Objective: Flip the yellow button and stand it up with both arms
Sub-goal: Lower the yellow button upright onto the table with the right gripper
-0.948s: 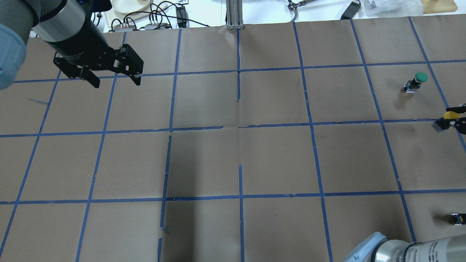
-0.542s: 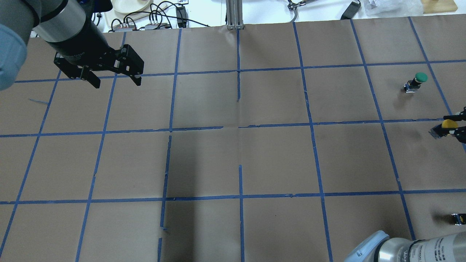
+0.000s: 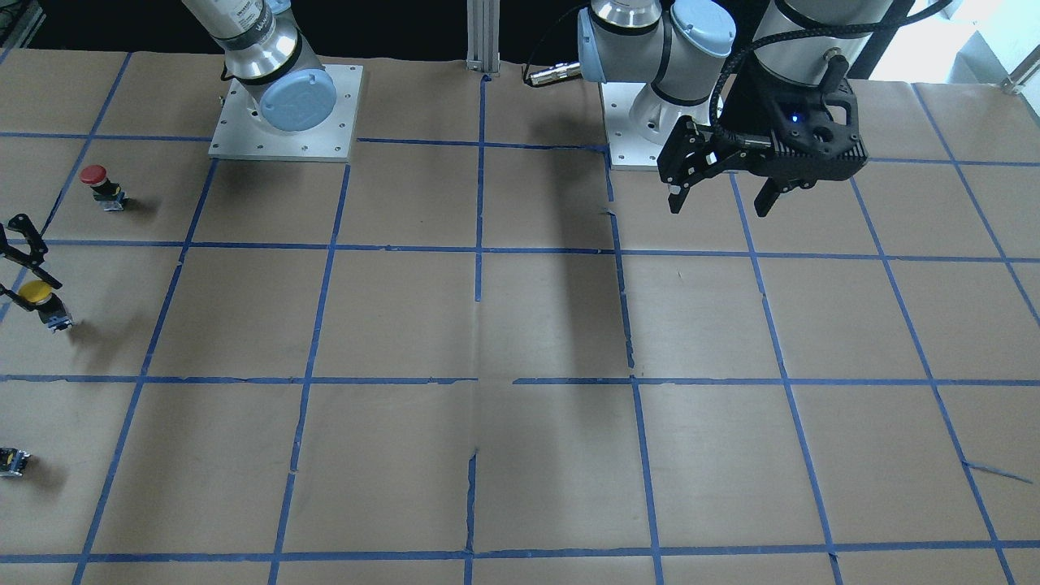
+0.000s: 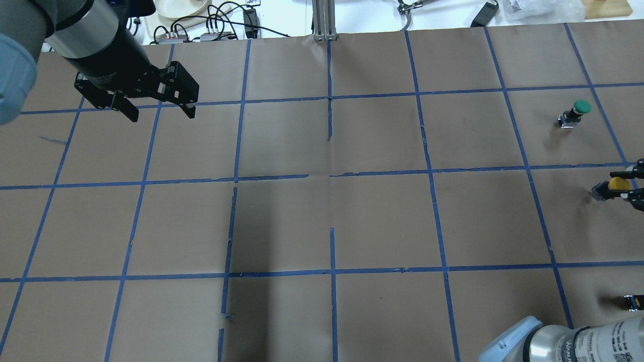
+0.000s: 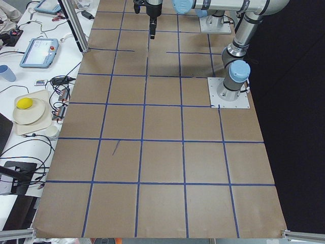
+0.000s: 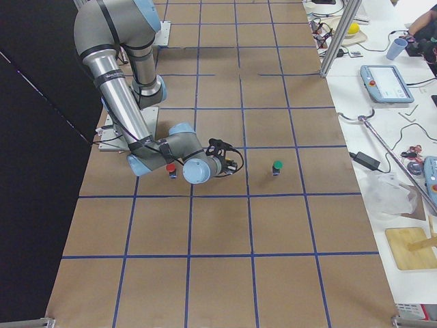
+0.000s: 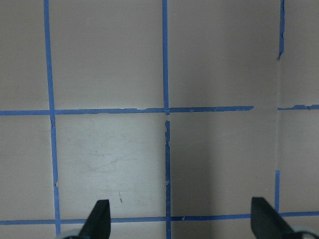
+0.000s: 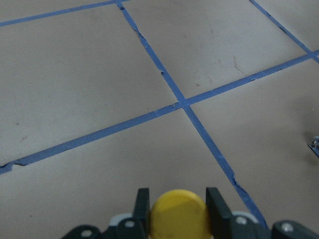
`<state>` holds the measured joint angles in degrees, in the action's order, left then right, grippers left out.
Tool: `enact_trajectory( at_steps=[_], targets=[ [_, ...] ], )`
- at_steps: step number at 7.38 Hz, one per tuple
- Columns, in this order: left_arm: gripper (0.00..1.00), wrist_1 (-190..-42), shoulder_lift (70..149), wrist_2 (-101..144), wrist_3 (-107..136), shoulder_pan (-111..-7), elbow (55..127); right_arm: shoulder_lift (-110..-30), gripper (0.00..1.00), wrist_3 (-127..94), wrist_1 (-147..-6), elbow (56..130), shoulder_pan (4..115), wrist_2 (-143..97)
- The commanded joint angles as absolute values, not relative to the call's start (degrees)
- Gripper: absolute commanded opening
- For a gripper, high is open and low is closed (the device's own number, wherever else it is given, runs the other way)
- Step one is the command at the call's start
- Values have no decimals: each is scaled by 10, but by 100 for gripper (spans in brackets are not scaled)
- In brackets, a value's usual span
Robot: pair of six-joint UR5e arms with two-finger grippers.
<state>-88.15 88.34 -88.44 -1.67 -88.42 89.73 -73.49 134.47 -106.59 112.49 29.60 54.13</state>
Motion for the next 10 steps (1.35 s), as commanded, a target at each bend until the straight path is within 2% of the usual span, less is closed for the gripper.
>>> enact_trajectory(
  at_steps=[1, 8, 10],
  targets=[
    [99, -882, 883, -885, -17, -884, 898, -733, 6, 1383, -1035, 1124, 295, 539],
    [99, -882, 884, -885, -17, -884, 896, -729, 13, 1378, -1029, 1124, 292, 569],
    [99, -882, 884, -885, -17, -884, 896, -725, 27, 1377, -1029, 1124, 292, 569]
  ],
)
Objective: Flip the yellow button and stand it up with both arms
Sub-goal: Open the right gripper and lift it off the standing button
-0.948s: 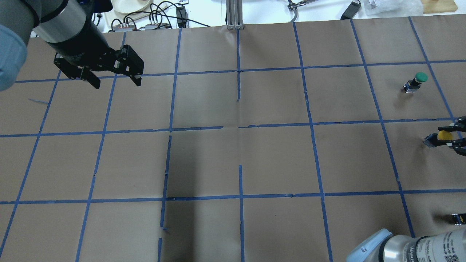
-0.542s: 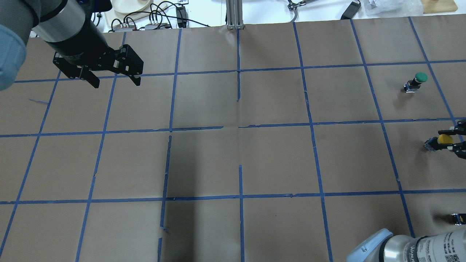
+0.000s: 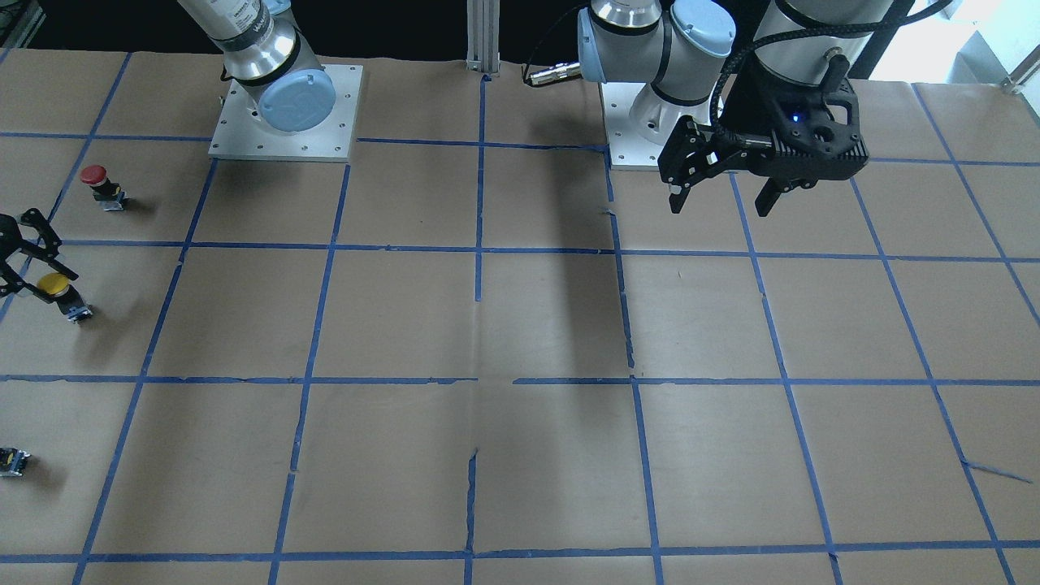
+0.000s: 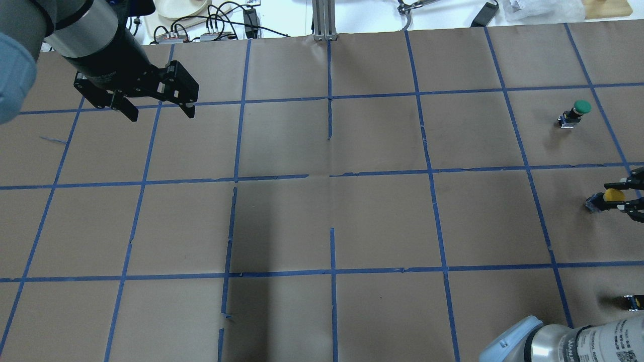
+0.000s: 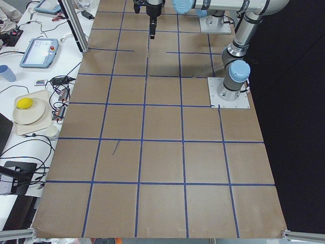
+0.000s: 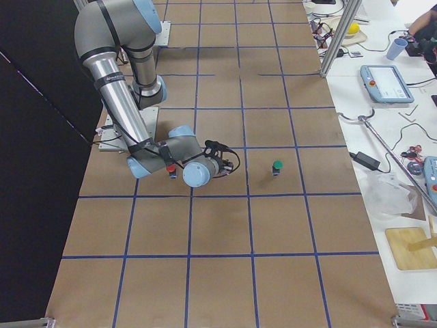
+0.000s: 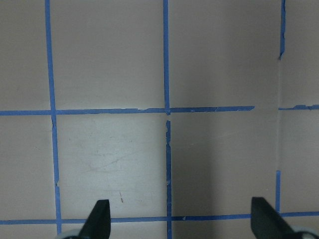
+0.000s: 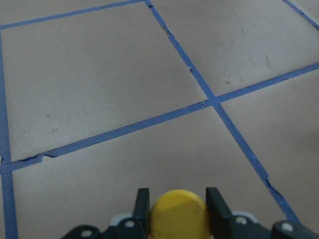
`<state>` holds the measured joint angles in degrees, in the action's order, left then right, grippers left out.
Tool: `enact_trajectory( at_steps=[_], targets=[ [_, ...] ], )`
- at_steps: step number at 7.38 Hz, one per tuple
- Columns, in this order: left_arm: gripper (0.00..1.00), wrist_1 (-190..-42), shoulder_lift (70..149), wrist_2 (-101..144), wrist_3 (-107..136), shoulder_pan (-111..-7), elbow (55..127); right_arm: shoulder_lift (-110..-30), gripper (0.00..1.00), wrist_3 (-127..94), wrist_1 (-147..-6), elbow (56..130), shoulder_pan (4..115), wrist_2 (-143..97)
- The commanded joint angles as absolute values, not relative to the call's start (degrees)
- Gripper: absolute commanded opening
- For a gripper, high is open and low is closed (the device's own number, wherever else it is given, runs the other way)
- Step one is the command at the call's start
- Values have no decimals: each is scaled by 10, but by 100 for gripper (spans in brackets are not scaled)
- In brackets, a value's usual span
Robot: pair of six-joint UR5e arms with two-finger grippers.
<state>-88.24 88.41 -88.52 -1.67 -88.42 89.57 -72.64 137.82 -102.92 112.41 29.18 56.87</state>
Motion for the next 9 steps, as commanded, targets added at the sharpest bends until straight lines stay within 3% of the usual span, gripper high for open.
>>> enact_trajectory(
  at_steps=[1, 2, 6, 9],
  targets=[
    [99, -882, 884, -885, -17, -884, 896, -725, 62, 1376, -1029, 1124, 292, 569],
    [99, -882, 884, -885, -17, -884, 896, -725, 76, 1375, -1029, 1124, 292, 568],
    [99, -882, 884, -885, -17, -884, 896, -753, 98, 1255, -1012, 1095, 296, 583],
    [99, -882, 884, -886, -17, -884, 896, -807, 100, 1064, -983, 1068, 311, 619]
  ],
)
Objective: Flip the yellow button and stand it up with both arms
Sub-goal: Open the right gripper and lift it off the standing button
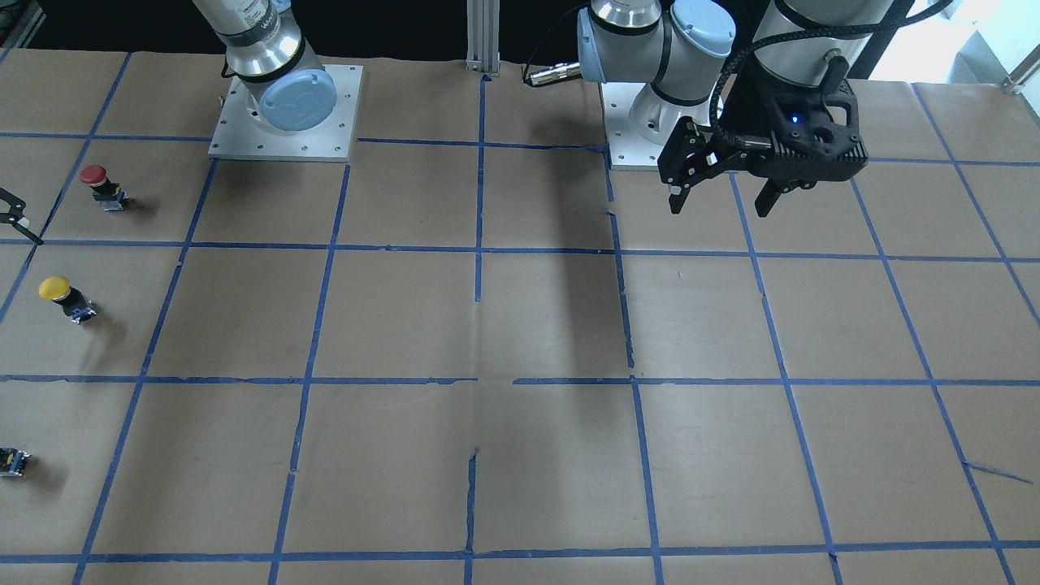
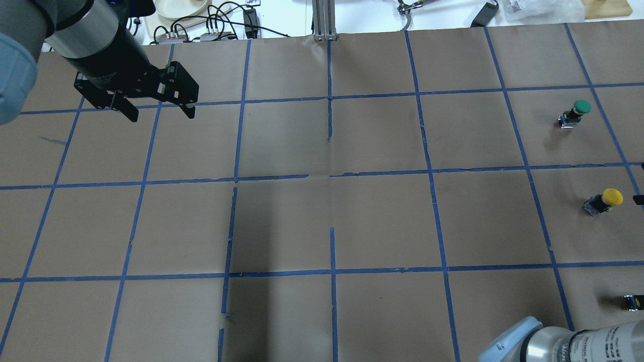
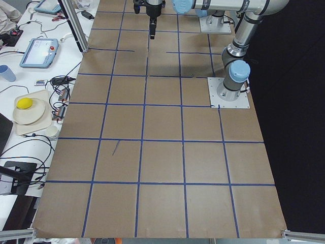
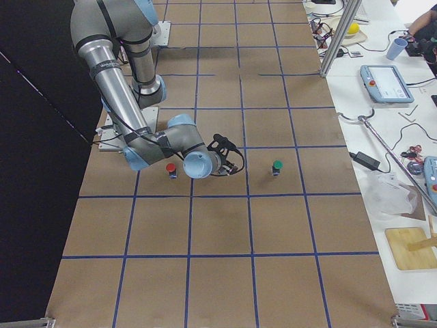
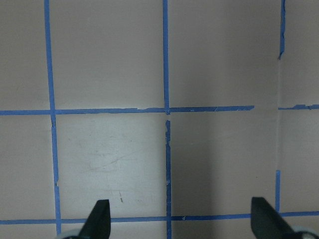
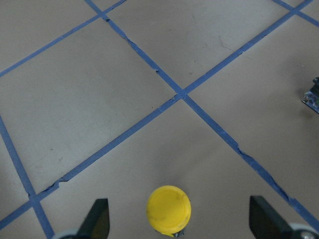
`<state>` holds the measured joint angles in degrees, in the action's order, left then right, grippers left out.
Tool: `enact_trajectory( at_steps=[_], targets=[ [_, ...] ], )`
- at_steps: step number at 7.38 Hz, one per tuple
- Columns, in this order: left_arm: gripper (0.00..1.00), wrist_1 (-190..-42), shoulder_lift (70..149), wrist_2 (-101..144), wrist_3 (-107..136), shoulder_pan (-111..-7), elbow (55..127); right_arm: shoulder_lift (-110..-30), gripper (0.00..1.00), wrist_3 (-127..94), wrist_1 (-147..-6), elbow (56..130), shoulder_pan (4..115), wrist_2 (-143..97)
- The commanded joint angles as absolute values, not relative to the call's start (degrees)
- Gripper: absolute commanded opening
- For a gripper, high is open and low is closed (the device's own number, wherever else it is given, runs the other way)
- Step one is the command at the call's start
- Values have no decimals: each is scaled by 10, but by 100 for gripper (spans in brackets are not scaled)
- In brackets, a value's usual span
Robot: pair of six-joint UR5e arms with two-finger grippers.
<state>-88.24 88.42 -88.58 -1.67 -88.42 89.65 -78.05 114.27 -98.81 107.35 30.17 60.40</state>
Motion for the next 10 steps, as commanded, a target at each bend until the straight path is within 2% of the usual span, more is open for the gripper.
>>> enact_trajectory(
  at_steps=[1, 5, 8, 10],
  targets=[
    [99, -882, 883, -886, -17, -884, 896, -842, 100, 985, -984, 1066, 335, 654],
    [99, -882, 883, -885, -17, -884, 896, -961, 100, 524, -986, 1063, 486, 797],
    [99, -882, 883, -885, -17, -884, 896, -964, 100, 168, -949, 1010, 637, 879],
    [99, -882, 883, -885, -17, -884, 896, -964, 100, 20, -869, 939, 734, 889]
  ],
)
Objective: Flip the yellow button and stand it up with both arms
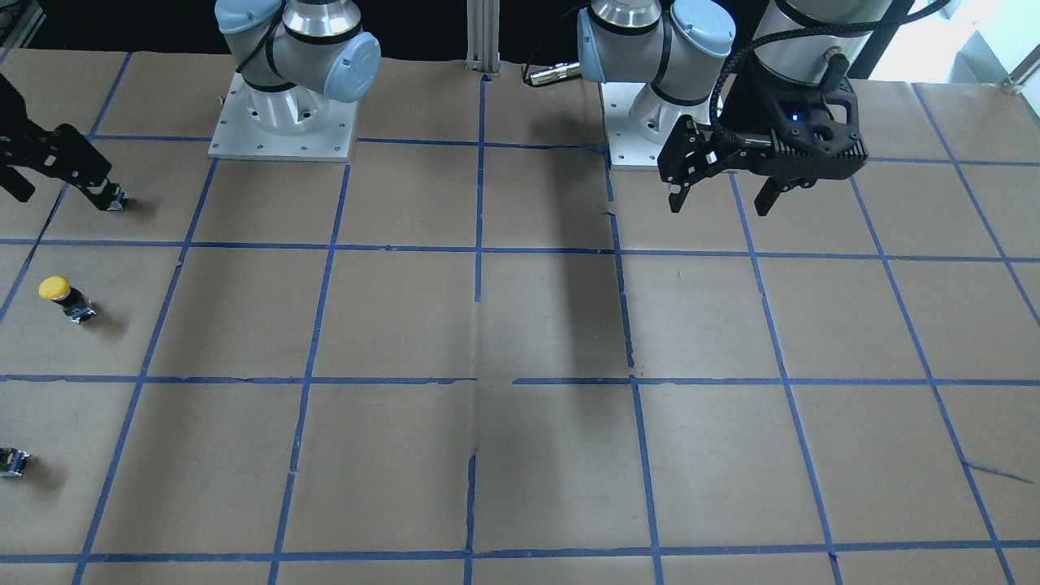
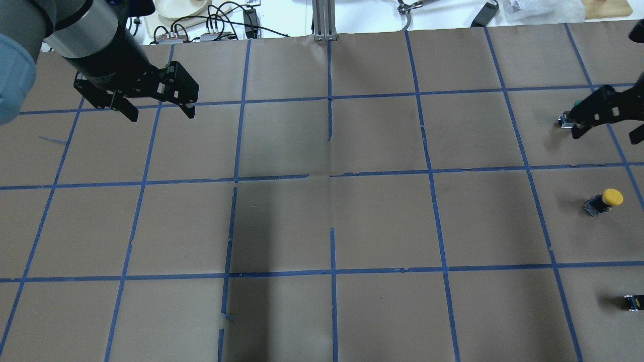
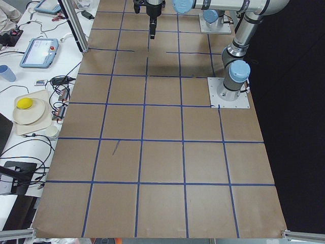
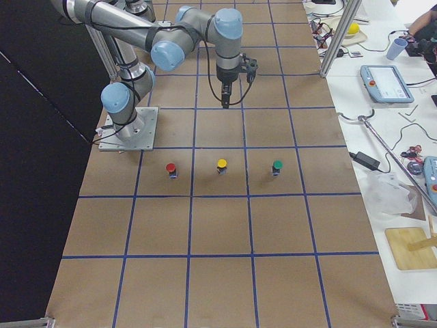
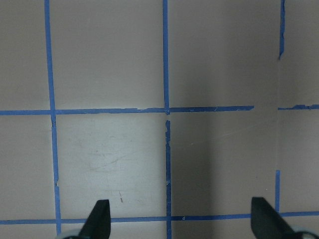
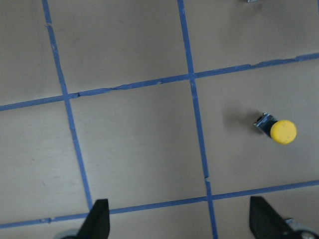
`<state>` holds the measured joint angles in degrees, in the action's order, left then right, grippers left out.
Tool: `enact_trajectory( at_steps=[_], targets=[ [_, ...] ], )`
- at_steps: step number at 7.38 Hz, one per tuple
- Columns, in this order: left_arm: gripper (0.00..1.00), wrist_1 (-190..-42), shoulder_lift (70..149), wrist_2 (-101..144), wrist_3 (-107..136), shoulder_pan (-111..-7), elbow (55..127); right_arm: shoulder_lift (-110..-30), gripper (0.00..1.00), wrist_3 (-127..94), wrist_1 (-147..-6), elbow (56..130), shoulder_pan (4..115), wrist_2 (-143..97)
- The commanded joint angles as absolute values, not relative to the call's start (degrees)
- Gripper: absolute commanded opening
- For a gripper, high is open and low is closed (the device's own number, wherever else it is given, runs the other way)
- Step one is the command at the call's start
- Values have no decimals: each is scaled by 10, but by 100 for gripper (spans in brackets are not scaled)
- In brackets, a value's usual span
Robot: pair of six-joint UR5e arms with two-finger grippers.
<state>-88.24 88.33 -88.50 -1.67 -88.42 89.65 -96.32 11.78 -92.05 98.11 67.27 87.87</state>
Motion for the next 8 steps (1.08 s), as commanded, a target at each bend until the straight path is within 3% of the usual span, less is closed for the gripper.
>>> enact_trajectory(
  at_steps=[1, 3, 6, 8],
  targets=[
    [99, -882, 883, -885, -17, -884, 896, -965, 100, -48, -845, 906, 785, 889],
    [99, -882, 883, -888, -17, -884, 896, -964, 100, -89, -847, 901, 889, 890],
    [100, -889, 886, -886, -17, -882, 890, -976, 100, -81, -852, 945, 892, 882],
    [100, -932, 910, -877, -16, -881, 838, -974, 100, -80, -845, 939, 878, 890]
  ],
)
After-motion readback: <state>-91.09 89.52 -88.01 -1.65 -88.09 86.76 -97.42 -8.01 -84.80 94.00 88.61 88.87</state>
